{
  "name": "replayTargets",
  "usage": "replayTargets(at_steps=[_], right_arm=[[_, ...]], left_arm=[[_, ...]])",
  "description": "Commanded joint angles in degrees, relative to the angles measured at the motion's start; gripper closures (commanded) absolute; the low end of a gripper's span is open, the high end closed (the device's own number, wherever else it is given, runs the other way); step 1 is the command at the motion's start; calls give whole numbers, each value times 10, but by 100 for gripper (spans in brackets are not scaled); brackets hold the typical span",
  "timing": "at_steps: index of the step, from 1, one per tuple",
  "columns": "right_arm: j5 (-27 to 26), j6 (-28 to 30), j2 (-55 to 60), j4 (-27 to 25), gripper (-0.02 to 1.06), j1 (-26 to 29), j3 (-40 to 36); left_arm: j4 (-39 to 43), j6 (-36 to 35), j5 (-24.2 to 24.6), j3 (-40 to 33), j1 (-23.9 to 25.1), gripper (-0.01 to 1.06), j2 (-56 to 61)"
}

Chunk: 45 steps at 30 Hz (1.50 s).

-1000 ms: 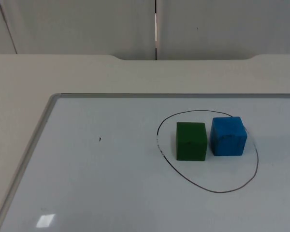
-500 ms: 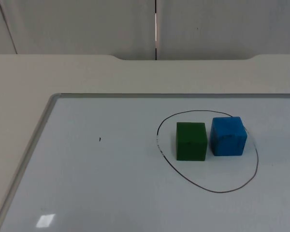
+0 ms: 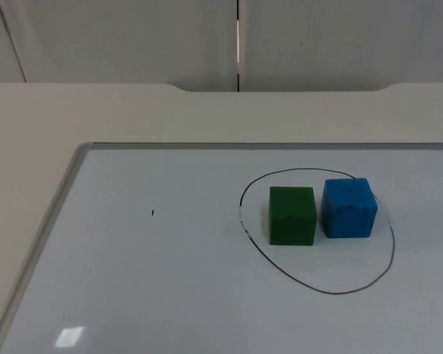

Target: Push the two cubes into the marked area.

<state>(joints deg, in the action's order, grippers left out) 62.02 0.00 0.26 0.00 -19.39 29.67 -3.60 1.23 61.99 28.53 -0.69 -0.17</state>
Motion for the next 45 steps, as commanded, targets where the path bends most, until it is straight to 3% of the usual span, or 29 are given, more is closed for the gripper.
replayTargets(at_steps=[1,11,15,20,21,23,25,29,41,45], right_arm=[[-1,-3,-3,0,105,2,-1],[-1,0,-3,0,104,2,-1],[-1,0,-3,0,96,2,-1],[-1,0,-3,0,70,2,-1],[-1,0,-3,0,59,2,-1],[-1,0,-3,0,48,2,-1],[-1,0,-3,0,46,2,-1],[-1,0,-3,-4,43,2,-1],[-1,0,-3,-6,42,2,-1],[-1,0,-3,-6,27,2,-1]], left_arm=[[3,0,-5,-3,1,105,2],[3,0,-5,-3,1,105,2],[3,0,-5,-3,1,104,2],[3,0,-5,-3,1,82,2],[3,0,-5,-3,1,72,2],[3,0,-5,-3,1,44,2],[3,0,-5,-3,1,39,2],[3,0,-5,-3,1,15,2],[3,0,-5,-3,1,12,2],[3,0,-5,-3,1,7,2]])
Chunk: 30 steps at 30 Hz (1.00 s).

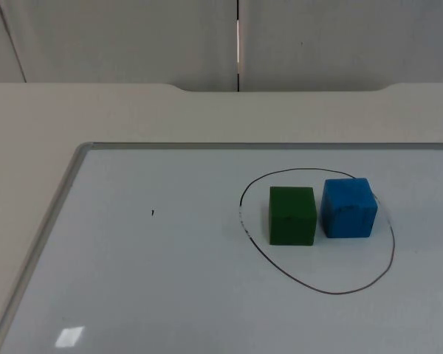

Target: Push the two cubes into the marked area.

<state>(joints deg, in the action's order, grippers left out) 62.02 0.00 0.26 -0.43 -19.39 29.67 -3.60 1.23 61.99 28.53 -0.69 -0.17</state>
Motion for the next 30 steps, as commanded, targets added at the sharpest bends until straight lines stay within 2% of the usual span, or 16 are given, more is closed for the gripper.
replayTargets(at_steps=[1,3,30], right_arm=[[-1,0,-3,-1,18,2,-1],[-1,0,-3,0,-1,2,-1],[-2,0,-3,1,-1,6,-1]], left_arm=[[3,0,-5,-3,1,3,2],[3,0,-5,-3,1,0,2],[4,0,-5,-3,1,0,2]])
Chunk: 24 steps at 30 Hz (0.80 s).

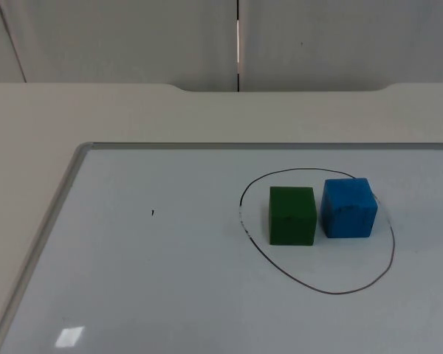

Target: Push the two cubes into the marked area.

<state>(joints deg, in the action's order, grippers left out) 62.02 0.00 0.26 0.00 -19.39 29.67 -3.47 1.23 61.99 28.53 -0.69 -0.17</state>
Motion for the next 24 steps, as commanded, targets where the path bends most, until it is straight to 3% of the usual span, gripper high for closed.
replayTargets(at_steps=[1,24], right_arm=[[-2,0,-3,-3,-1,6,-1],[-2,-4,-3,-3,-1,141,-1]], left_arm=[[3,0,-5,-3,1,0,2],[3,0,-5,-3,1,0,2]])
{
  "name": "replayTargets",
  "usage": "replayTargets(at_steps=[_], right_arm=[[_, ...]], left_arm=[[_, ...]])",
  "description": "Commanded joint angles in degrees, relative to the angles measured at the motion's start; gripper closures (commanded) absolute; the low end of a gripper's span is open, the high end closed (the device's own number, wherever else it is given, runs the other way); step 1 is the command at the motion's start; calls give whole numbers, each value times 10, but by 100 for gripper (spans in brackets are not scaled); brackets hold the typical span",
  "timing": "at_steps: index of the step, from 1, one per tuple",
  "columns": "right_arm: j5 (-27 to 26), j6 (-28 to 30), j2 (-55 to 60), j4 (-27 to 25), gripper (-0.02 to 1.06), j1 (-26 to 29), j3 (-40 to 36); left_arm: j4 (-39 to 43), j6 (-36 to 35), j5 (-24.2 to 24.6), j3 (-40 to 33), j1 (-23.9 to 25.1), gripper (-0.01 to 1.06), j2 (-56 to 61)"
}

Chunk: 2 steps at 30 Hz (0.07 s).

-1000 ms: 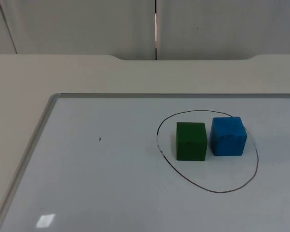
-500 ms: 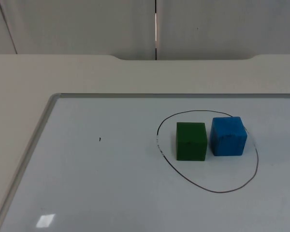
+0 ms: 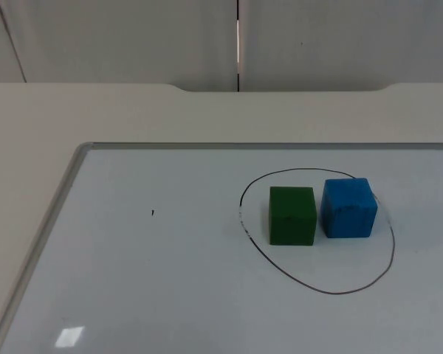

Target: Push the two cubes into the marked area.

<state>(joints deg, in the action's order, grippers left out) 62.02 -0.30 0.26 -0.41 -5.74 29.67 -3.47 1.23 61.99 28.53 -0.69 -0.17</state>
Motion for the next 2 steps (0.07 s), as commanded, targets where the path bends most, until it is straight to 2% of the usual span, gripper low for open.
replayTargets(at_steps=[1,2], right_arm=[[-2,-1,-3,1,-1,14,-1],[-2,-1,-3,1,-1,21,-1]], left_arm=[[3,0,-5,-3,1,0,2],[3,0,-5,-3,1,0,2]])
